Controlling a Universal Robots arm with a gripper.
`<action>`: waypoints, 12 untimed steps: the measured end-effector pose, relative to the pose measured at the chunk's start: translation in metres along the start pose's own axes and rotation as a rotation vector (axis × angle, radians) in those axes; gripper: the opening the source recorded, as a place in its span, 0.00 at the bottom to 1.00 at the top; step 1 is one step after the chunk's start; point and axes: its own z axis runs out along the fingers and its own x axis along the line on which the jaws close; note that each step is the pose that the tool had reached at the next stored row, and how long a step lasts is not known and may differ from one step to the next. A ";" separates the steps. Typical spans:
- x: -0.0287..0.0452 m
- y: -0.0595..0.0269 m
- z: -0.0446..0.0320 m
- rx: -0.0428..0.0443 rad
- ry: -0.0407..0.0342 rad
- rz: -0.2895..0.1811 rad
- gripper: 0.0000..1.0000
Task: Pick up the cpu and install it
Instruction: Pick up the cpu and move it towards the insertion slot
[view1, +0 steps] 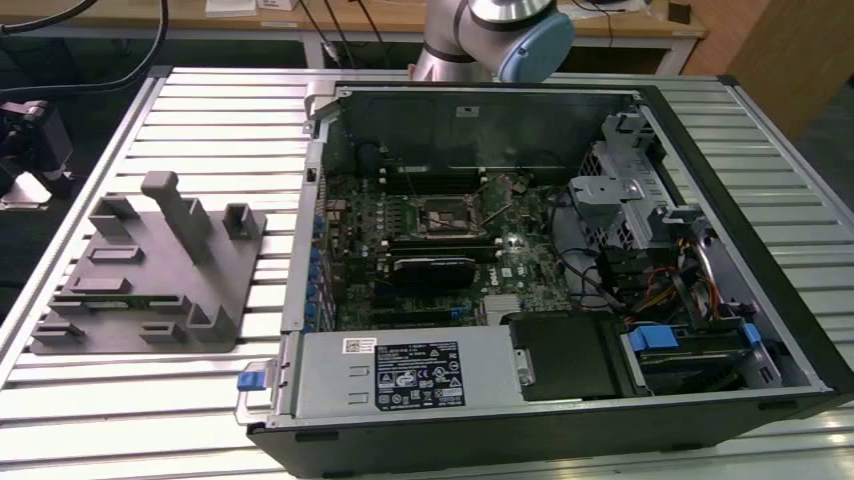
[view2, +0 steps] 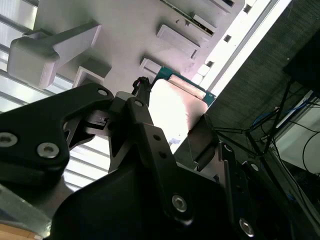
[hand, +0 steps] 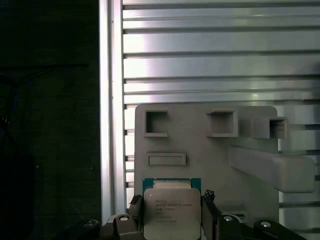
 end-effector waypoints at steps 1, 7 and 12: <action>0.0000 0.0001 -0.0013 0.0000 0.0001 0.000 0.55; -0.0001 0.0006 -0.0082 0.0000 0.0001 0.000 0.55; -0.0001 0.0010 -0.0142 0.0001 0.0001 0.000 0.55</action>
